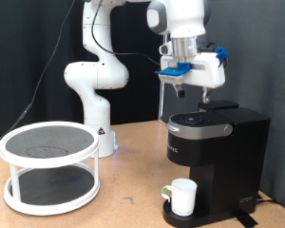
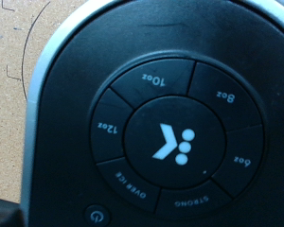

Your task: Make a cup of coffee with the keurig machine

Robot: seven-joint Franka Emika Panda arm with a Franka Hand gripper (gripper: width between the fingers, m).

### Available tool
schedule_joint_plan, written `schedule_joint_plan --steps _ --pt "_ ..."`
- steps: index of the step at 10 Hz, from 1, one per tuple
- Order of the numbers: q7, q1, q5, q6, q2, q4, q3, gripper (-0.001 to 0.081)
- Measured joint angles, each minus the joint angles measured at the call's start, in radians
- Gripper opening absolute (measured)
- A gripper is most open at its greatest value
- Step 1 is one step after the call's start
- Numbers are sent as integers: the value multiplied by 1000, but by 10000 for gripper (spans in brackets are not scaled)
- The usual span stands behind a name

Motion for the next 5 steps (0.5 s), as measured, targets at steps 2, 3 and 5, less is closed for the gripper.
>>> schedule_joint_plan --steps 2,3,5 --pt "-7 1 3 26 1 -22 4 532" --pt "-9 2 5 31 3 -28 4 348" --pt "-16 2 7 35 10 -33 4 212"
